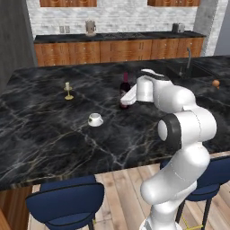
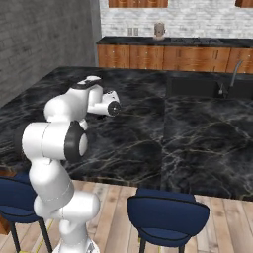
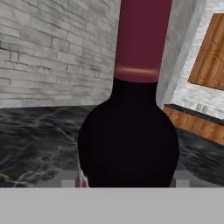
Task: Open the cabinet directly in front. Then move the wine and the mug to the dining counter with the candle on it.
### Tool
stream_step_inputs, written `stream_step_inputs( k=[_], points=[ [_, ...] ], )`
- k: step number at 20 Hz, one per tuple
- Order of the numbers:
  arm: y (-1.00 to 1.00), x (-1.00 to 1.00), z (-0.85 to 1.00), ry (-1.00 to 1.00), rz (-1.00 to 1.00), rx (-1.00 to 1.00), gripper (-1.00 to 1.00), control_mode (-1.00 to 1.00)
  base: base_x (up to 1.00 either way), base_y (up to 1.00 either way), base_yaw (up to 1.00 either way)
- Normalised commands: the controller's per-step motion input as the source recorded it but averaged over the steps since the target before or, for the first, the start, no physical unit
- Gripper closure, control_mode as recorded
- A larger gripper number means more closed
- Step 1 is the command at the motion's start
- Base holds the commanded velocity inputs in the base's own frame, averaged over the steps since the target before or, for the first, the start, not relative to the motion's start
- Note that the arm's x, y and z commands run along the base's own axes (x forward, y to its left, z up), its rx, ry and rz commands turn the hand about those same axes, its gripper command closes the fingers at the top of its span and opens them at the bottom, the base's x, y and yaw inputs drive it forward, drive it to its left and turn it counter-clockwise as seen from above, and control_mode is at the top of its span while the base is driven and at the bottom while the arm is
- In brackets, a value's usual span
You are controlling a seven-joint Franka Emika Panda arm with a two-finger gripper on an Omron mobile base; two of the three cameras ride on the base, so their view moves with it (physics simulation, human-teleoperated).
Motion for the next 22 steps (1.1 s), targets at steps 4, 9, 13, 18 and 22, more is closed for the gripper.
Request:
stream_step_inputs(
  k=[4, 9, 13, 18, 22],
  points=[
    [0.00, 0.03, -0.08, -0.05, 0.00, 0.00, 1.00, -1.00, 0.00, 0.00, 0.00],
    [0.00, 0.22, -0.01, 0.00, 0.00, 0.00, 1.00, -1.00, 0.00, 0.00, 0.00],
    [0.00, 0.40, -0.09, 0.00, 0.00, 0.00, 1.00, -1.00, 0.00, 0.00, 0.00],
    [0.00, 0.60, -0.04, 0.05, 0.00, 0.00, 1.00, -1.00, 0.00, 0.00, 0.00],
    [0.00, 0.52, -0.14, 0.05, 0.00, 0.00, 1.00, -1.00, 0.00, 0.00, 0.00]
  ],
)
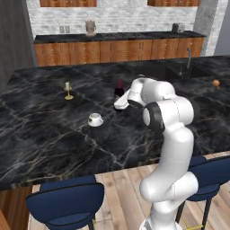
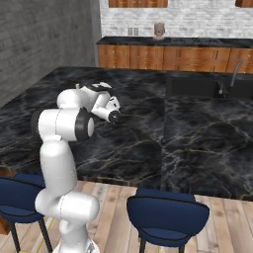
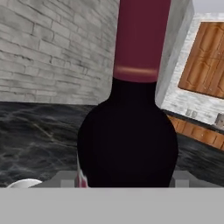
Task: Open the cabinet directly in front. Then move the wine and the mug to the dining counter with the candle on it.
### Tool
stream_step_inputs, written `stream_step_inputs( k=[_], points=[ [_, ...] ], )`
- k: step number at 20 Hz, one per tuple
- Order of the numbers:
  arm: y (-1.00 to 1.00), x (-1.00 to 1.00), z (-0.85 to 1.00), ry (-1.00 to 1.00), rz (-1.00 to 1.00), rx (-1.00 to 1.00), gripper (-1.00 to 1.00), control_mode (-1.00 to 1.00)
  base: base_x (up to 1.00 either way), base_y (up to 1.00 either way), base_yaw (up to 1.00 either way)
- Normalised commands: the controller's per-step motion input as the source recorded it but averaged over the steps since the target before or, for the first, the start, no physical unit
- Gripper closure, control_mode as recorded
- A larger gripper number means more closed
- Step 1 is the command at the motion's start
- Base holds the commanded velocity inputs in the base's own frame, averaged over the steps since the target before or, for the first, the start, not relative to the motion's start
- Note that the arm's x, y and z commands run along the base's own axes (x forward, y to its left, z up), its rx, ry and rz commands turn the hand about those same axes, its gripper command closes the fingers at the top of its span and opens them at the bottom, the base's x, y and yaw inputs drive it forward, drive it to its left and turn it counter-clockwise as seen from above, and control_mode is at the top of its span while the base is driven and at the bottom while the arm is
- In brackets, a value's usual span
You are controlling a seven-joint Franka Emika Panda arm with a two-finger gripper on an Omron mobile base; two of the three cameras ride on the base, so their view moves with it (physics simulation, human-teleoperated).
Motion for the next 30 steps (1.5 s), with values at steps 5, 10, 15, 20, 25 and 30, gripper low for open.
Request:
stream_step_inputs(
  k=[5, 10, 15, 20, 25, 30],
  points=[
    [0.00, 0.19, -0.50, 0.00, 0.00, 0.00, 1.00, -1.00, 0.00, 0.00, 0.00],
    [0.00, 0.12, -0.58, 0.00, 0.00, 0.02, 1.00, -1.00, 0.00, 0.00, 0.00],
    [0.00, 0.26, -0.50, 0.00, 0.00, 0.08, 1.00, -1.00, 0.00, 0.00, 0.00],
    [0.01, 0.26, -0.36, 0.00, 0.00, 0.06, 1.00, -1.00, 0.00, 0.00, 0.00],
    [0.24, 0.23, -0.06, 0.00, 0.00, -0.03, 1.00, -1.00, 0.00, 0.00, 0.00],
    [0.22, -0.01, -0.04, 0.00, 0.00, -0.07, 1.00, -1.00, 0.00, 0.00, 0.00]
  ],
)
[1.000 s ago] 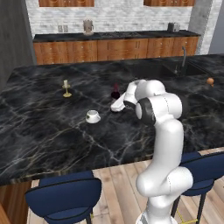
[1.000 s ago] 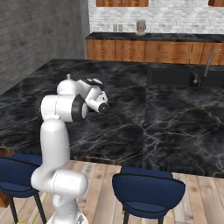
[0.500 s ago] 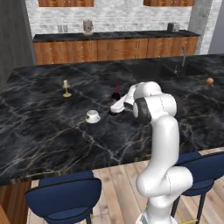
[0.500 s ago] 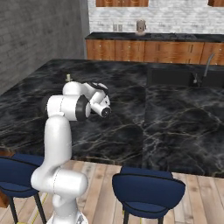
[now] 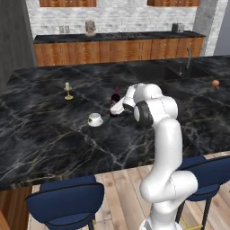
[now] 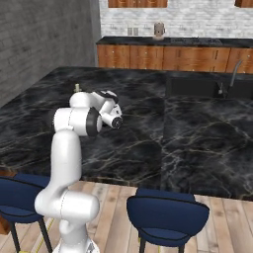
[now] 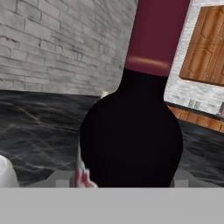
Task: Open the cabinet directly in front. Then move the wine and the mug to the dining counter with the candle on it.
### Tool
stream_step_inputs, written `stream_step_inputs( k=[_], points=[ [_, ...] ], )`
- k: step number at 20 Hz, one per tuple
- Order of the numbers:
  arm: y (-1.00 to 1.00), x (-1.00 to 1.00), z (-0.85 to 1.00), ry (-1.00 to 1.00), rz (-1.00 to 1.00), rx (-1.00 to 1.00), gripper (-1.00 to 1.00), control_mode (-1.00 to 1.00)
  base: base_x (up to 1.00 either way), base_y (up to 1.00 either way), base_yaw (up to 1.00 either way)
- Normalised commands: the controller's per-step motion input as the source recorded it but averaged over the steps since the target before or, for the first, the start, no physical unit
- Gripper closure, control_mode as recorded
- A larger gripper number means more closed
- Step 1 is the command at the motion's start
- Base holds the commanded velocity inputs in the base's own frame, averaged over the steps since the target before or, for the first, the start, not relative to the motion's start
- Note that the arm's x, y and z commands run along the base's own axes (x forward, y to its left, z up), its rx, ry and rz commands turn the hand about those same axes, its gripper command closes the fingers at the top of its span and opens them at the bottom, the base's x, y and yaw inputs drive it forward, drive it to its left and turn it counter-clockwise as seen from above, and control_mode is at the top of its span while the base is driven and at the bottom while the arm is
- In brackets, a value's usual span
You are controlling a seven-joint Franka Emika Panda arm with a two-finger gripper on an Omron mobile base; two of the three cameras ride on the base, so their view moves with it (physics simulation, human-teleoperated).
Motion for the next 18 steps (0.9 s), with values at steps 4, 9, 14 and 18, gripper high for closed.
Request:
stream_step_inputs(
  k=[4, 9, 14, 18],
  points=[
    [0.00, 0.00, -0.01, 0.00, 0.00, -0.04, 1.00, -1.00, 0.00, 0.00, 0.00],
    [0.00, 0.00, 0.00, 0.00, 0.00, 0.00, -1.00, -1.00, 0.00, 0.00, 0.00],
    [0.00, 0.00, 0.31, 0.00, 0.00, 0.00, -1.00, -1.00, 0.00, 0.00, 0.00],
    [0.00, 0.00, 0.77, 0.00, 0.00, 0.00, -1.00, -1.00, 0.00, 0.00, 0.00]
  ],
)
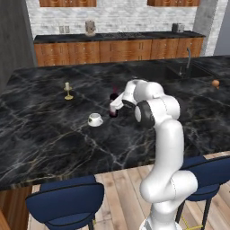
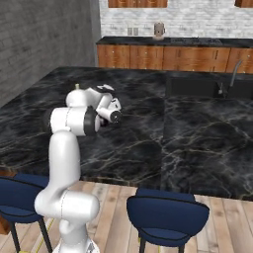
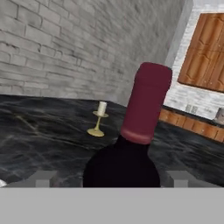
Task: Open the cabinet directly in front. Then move the wine and the mug to the dining counter with the candle on it.
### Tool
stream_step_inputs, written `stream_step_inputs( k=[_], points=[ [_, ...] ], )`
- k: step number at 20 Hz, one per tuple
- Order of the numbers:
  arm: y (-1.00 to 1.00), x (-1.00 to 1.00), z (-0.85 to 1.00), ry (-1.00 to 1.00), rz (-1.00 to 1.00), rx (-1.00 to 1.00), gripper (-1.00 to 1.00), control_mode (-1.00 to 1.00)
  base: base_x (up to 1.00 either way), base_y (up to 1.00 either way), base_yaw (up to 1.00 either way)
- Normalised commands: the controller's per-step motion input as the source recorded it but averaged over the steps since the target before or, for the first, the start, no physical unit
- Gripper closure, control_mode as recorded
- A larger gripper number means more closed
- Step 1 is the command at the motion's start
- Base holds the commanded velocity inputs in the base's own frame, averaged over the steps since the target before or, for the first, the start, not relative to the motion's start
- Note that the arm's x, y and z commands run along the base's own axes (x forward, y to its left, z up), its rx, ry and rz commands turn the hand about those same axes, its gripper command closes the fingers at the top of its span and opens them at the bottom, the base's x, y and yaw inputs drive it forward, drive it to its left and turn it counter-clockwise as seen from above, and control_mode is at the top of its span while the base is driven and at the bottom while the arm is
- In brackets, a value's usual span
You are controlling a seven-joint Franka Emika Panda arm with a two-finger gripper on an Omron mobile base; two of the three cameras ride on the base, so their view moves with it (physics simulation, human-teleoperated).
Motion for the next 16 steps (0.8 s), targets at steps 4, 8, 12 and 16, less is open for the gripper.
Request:
stream_step_inputs(
  k=[4, 8, 12, 16],
  points=[
    [0.01, 0.00, 0.30, 0.05, 0.00, -0.02, -1.00, -1.00, 0.00, 0.00, 0.00],
    [0.01, -0.01, 0.90, 0.05, 0.00, 0.00, -1.00, -1.00, 0.00, 0.00, 0.00],
    [0.00, -0.35, 1.00, 0.04, 0.00, 0.00, -1.00, -1.00, 0.00, 0.00, 0.00],
    [-0.12, -0.86, 1.00, 0.04, 0.00, 0.03, -1.00, -1.00, 0.00, 0.00, 0.00]
  ],
)
